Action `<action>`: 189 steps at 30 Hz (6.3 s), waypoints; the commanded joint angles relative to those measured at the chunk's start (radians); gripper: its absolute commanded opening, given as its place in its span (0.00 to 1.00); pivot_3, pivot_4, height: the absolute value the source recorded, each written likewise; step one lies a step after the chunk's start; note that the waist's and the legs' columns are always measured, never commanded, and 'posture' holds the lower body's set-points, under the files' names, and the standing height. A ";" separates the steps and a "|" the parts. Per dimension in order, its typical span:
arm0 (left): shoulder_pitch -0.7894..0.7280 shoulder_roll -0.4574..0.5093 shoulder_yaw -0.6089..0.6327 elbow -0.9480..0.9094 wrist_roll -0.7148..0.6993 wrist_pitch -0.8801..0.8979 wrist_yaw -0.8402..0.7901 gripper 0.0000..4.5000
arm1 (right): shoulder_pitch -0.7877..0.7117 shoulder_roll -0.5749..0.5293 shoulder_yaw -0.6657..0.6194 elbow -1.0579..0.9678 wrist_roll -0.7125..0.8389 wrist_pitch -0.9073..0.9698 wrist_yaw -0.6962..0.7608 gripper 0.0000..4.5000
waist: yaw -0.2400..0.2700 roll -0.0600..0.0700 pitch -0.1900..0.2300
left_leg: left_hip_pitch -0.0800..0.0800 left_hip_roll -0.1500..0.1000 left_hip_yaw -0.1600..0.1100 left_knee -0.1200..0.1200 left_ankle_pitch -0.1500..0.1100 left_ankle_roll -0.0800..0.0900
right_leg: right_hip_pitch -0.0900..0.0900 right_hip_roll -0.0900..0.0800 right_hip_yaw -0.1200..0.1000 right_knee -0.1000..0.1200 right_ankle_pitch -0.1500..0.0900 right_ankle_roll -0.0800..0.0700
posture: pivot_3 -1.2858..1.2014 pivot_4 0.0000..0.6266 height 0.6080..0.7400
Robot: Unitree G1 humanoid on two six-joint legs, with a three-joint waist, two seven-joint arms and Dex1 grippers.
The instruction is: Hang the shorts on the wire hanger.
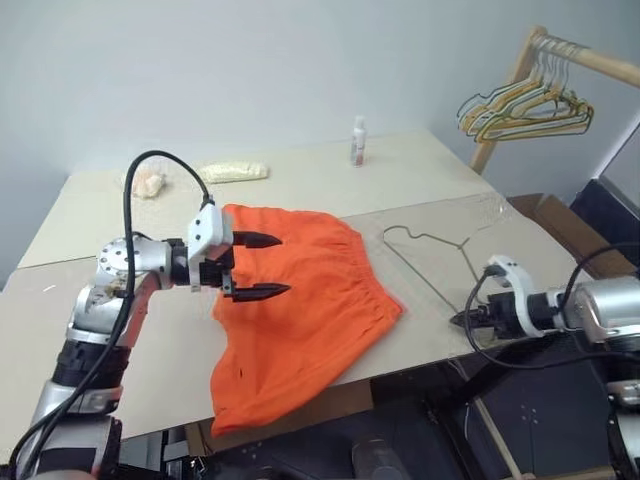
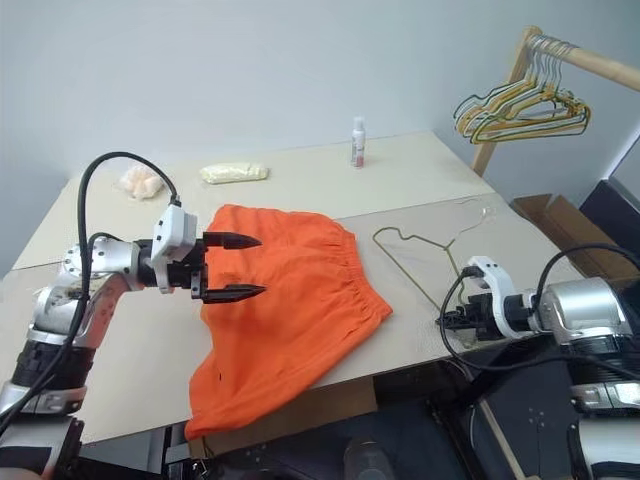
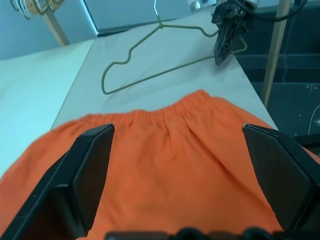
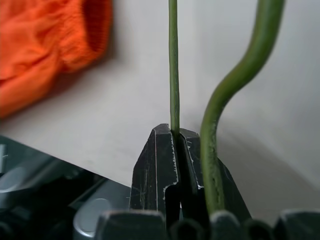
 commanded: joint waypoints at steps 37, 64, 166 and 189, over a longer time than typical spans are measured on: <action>0.104 0.070 0.058 -0.166 -0.091 0.052 0.059 0.99 | 0.039 -0.093 0.027 0.084 0.087 0.059 0.118 0.00 | 0.099 0.000 0.000 | -0.001 -0.004 0.000 0.001 -0.001 0.001 | 0.000 -0.002 -0.001 -0.002 0.000 0.000 | 0.47 0.00 1.00; 0.116 0.082 0.050 -0.171 -0.083 0.037 0.052 0.99 | 0.082 -0.166 0.129 -0.041 0.120 -0.014 0.276 0.00 | 0.119 0.000 0.000 | -0.001 -0.004 0.001 0.001 -0.001 0.001 | -0.001 -0.002 -0.001 -0.003 0.000 0.000 | 0.48 0.00 1.00; -0.544 0.023 -0.242 0.779 0.261 -0.422 -0.363 0.00 | 0.000 -0.009 -0.152 -0.540 -0.233 -0.230 -0.181 0.99 | -0.001 -0.002 0.001 | -0.003 -0.004 -0.001 0.003 -0.002 0.001 | -0.005 -0.002 -0.005 0.005 0.000 0.000 | 0.41 0.00 1.00; -0.544 0.009 -0.211 0.759 0.288 -0.403 -0.349 0.00 | 0.179 0.488 -0.078 -0.502 -0.004 -0.233 -0.406 0.33 | -0.051 -0.002 0.000 | -0.001 -0.005 -0.004 0.002 -0.002 0.001 | -0.003 -0.001 -0.002 0.007 0.000 0.001 | 0.41 0.00 1.00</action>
